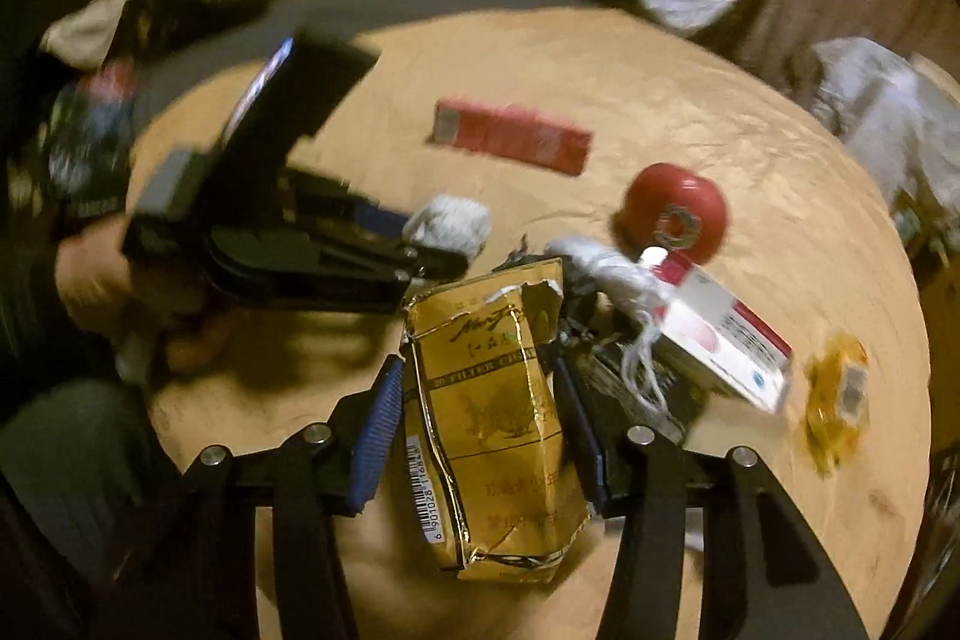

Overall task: Collect trash
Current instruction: 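Grasp the white towel with the left tool while the right tool grasps the gold cigarette pack, then carry the towel and gold pack over the white bucket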

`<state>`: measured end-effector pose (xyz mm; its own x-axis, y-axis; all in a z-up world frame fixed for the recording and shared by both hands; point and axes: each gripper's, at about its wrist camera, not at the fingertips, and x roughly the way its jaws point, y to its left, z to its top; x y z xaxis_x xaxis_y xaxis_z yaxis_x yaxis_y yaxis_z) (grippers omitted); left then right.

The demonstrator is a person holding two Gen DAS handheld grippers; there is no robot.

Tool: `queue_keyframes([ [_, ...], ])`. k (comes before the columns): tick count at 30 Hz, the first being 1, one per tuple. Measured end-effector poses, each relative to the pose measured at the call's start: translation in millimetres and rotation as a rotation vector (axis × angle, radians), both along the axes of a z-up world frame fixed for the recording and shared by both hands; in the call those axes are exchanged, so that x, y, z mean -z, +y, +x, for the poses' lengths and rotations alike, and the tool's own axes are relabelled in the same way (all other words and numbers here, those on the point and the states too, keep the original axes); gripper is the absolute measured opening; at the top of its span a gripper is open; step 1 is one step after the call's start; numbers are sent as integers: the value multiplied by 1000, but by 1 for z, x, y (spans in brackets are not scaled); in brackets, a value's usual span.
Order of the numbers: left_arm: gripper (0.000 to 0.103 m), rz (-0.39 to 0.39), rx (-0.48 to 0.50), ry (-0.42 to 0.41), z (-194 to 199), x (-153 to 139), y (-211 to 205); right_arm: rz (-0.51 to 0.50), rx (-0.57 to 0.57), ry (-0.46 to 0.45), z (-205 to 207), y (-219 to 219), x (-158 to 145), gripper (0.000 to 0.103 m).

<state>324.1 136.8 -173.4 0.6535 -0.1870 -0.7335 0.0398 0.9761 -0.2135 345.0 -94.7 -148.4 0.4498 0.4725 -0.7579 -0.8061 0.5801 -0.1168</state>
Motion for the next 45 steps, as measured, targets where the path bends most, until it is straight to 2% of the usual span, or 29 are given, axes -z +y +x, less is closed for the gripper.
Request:
queue_keyframes([
  [6,35,62,-42,-81,-38,-27,-12,167,215,-40,-38,-41,-23,53],
  [13,35,133,-66,-204,-103,-81,-50,309,434,-126,-90,-81,-47,53],
  [20,35,151,-99,-331,-153,-131,-79,361,563,-215,-131,-105,-71,54],
  [24,35,174,-102,-407,-176,-153,-97,385,599,-268,-152,-115,-81,54],
  [28,35,196,-110,-453,-188,-159,-105,438,630,-309,-172,-127,-91,54],
  [34,35,200,-102,-457,-191,-160,-113,454,647,-338,-197,-135,-98,54],
  [45,35,197,-68,-455,-192,-163,-123,443,657,-335,-199,-135,-101,54],
])
